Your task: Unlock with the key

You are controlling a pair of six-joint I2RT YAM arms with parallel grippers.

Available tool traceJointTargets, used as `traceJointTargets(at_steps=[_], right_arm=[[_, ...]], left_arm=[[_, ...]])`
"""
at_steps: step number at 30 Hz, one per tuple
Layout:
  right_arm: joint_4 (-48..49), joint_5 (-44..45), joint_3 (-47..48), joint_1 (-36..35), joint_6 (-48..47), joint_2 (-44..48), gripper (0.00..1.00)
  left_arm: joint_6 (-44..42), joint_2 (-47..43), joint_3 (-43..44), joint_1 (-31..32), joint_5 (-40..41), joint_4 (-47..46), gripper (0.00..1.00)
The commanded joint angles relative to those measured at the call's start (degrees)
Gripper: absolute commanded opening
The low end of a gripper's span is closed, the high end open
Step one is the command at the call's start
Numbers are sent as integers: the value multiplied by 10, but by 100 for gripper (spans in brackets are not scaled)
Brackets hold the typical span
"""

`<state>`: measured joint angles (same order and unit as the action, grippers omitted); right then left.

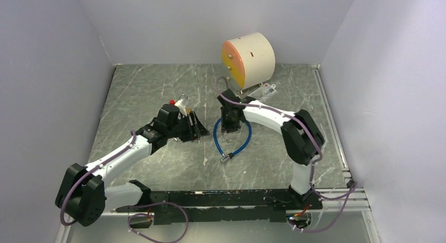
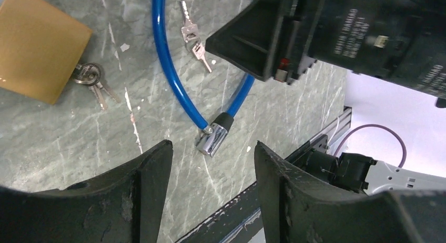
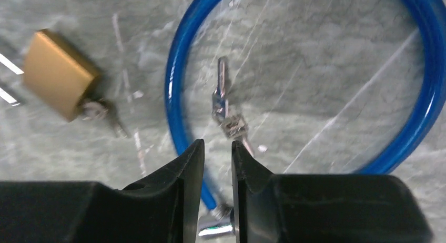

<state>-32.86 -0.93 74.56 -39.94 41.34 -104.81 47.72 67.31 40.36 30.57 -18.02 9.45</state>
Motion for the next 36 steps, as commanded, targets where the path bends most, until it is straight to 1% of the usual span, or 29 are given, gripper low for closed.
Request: traceJointTargets(at_steps=[1,10,15,19,21,24,25,27,30,33,36], right_arm=[[-59,88,67,-18,-75,-53,29],[-53,98,128,-19,-90,-115,29],[-43,81,134,-20,-92,-140,27],[-52,69,138,-19,-85,-145,22],[-49,66,132,-19,-81,-140,17],[-37,64,114,-20,-83,-128,3],[-31,67,108,-20,-85,-123,0],[-15,79,92,-20,-91,-101,0],[37,87,52,-20,-110,-48,0],[124,70,-15,-20,-139,29,0],[226,33,-96,-21,-166,115,0]], left_arm=[[13,-22,-10,2,31,12,63],[18,-32,-17,2,36,18,64],[7,-26,-5,2,40,31,64],[3,-21,3,2,42,36,64],[2,-19,6,2,43,37,64],[4,-18,8,1,46,36,64],[5,-19,10,1,46,37,64],[8,-22,16,2,47,41,64],[20,-28,29,1,53,52,65],[39,-31,55,-1,58,75,68],[65,-25,92,-3,66,111,71]])
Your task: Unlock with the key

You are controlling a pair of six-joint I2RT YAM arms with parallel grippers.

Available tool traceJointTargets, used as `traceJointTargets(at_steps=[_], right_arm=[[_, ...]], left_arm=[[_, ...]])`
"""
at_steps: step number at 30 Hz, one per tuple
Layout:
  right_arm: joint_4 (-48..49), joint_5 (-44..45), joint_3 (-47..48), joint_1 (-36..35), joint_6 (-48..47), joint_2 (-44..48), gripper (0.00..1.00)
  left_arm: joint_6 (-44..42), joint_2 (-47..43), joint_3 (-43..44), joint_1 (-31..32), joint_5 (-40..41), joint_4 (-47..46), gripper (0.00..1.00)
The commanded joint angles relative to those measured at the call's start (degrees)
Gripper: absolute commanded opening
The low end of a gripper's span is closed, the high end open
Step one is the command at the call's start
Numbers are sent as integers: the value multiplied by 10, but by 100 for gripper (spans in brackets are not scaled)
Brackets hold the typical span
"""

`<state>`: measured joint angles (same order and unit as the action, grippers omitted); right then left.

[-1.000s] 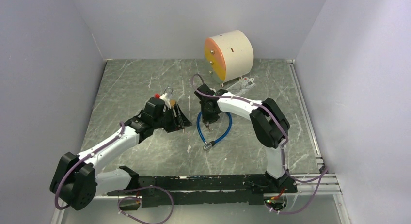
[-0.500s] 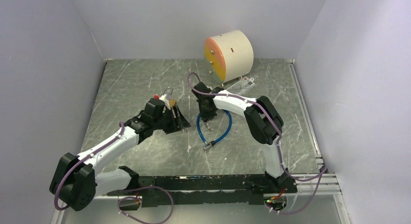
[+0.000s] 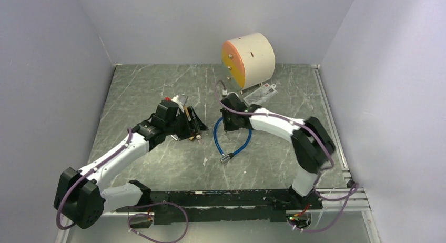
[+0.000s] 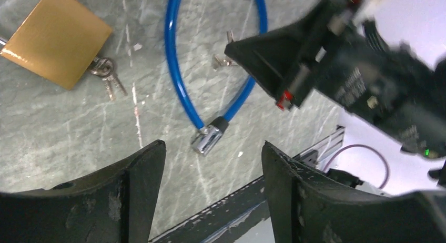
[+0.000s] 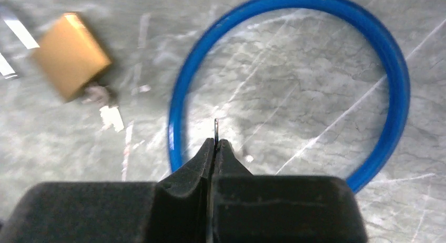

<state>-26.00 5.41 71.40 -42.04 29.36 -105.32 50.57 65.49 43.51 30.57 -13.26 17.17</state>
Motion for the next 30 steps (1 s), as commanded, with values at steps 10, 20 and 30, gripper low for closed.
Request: traceJointTargets(at_steps=[10,20,30], right_arm=[[351,-131,-182,-29,-112,288,0],[361,-167,-157,-46,-145,285,0],[360,-185,-148,-51,-145,272,0]], left_arm=[[103,27,157,-9,14,69,75],[116,56,166,-9,3,70,59],[103,52,139,-9,-17,31,54]])
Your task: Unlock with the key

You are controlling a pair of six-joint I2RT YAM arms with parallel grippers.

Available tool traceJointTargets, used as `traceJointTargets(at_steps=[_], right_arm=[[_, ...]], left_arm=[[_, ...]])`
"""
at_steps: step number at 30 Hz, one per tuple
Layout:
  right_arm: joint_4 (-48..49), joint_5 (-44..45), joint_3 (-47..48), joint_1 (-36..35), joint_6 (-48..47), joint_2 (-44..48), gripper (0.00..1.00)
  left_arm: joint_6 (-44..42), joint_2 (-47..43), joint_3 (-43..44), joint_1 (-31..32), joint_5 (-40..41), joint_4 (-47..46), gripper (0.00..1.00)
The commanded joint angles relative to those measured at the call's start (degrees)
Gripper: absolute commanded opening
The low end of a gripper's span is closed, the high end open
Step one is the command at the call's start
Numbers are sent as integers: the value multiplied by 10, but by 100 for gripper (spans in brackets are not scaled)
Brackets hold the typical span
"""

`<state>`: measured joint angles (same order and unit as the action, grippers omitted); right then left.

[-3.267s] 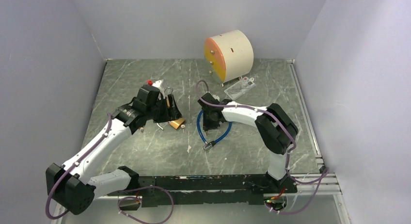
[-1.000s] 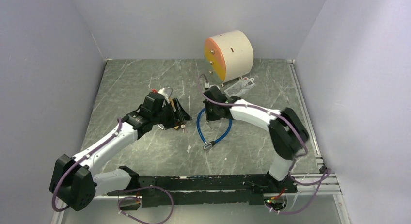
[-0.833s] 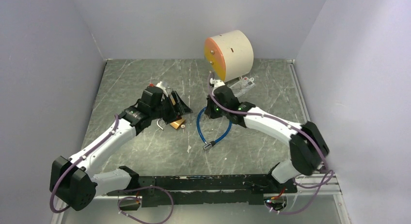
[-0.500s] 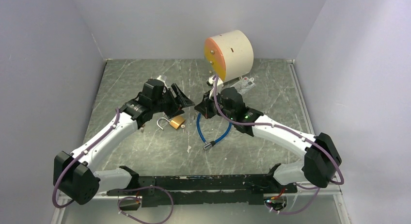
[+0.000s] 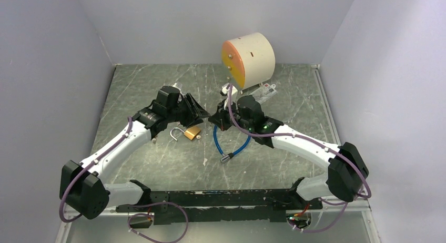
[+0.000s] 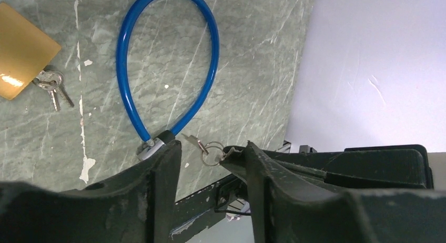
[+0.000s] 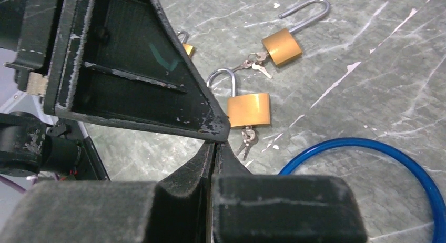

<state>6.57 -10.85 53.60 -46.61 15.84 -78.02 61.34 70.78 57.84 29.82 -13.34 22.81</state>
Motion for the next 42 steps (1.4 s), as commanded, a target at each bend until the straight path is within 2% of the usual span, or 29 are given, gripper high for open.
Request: traceJointTargets(at_steps=[1,3,4,9,14,16,17,19,21,23,24,28,31,37,42], right_arm=[[36,-26,31,-6,-10,-2,0],[40,-33,31,-6,-8,-4,0],[42,-34,30,-6,-7,-6,0],[40,-28,31,-6,4,-12,0],[32,-20,40,-6,24,-18,0],[21,-20,49,-5,37,-22,0],[14,-17,53,-4,44,-21,5],[5,-22,58,-1,50,-13,33],[13,-44,52,2,53,5,55],[22,-88,47,11,65,32,70],[29,-111,43,19,78,43,74],[120,-206,8,85,177,96,78],[211,-259,-19,131,262,128,80],[240,-296,8,141,295,148,80],[243,-312,20,141,301,142,79]], left_arm=[[-1,2,-5,-1,-20,-25,58],[4,7,-4,-1,-26,-29,62],[4,9,-4,-1,-29,-32,61],[-7,2,6,0,-18,-20,25],[-26,-5,0,-1,-32,-31,3],[-42,-9,6,-1,-30,-31,3],[-52,-13,8,-1,-32,-38,3],[-79,-25,10,-1,-41,-65,2],[-118,-37,14,-1,-57,-87,2],[-168,-51,21,-2,-81,-106,2],[-191,-58,26,-1,-93,-112,3],[-284,-86,45,-2,-168,-140,2],[-306,-104,56,-3,-236,-178,2],[-248,-106,77,-2,-290,-261,3],[-194,-99,76,-3,-299,-310,3]])
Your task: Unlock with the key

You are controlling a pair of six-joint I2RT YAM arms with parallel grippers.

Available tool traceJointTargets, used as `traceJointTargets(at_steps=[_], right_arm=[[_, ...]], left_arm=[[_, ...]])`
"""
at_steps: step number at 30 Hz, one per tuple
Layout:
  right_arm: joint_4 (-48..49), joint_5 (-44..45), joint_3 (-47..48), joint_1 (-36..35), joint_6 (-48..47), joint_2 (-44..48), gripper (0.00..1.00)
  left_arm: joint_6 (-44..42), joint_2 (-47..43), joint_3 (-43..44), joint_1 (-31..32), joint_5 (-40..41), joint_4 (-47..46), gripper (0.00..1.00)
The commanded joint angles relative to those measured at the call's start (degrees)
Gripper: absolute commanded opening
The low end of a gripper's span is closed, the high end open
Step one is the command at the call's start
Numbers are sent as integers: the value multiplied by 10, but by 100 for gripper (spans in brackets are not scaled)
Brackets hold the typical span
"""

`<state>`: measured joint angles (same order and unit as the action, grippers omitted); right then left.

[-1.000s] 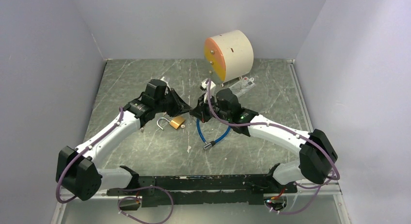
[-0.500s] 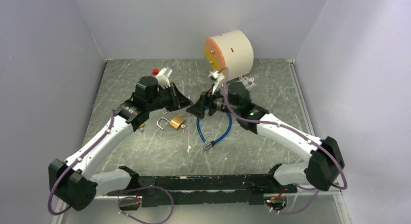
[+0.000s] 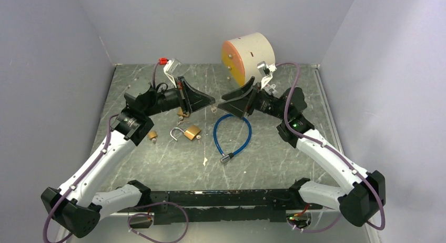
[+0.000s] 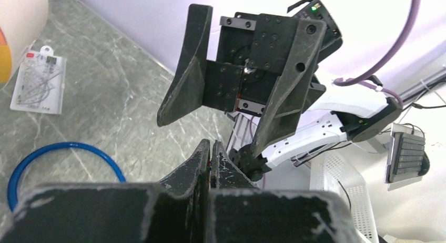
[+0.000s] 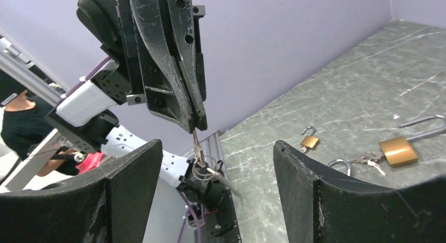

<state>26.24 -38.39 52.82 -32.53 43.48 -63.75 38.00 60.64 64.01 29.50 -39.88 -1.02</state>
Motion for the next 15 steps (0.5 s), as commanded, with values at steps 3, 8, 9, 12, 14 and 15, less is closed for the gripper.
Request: traceJointTargets(at_steps=[3,8,9,12,14,15], right_arm=[[68,-56,20,-1,37,-2,76],[87,-77,27,-2,61,-15,44],[94,-79,27,-2,68,-17,39],[110,-76,29,-6,83,-24,37],[112,-74,33,-8,87,-29,34],[114,-76,36,-10,90,-32,32]], left_arm=[[55,5,11,1,-43,-86,2],[75,7,3,1,-57,-111,3],[78,7,1,1,-58,-115,3],[85,9,-4,1,-63,-128,2],[88,9,-5,1,-63,-133,3],[87,8,-6,1,-61,-134,3]])
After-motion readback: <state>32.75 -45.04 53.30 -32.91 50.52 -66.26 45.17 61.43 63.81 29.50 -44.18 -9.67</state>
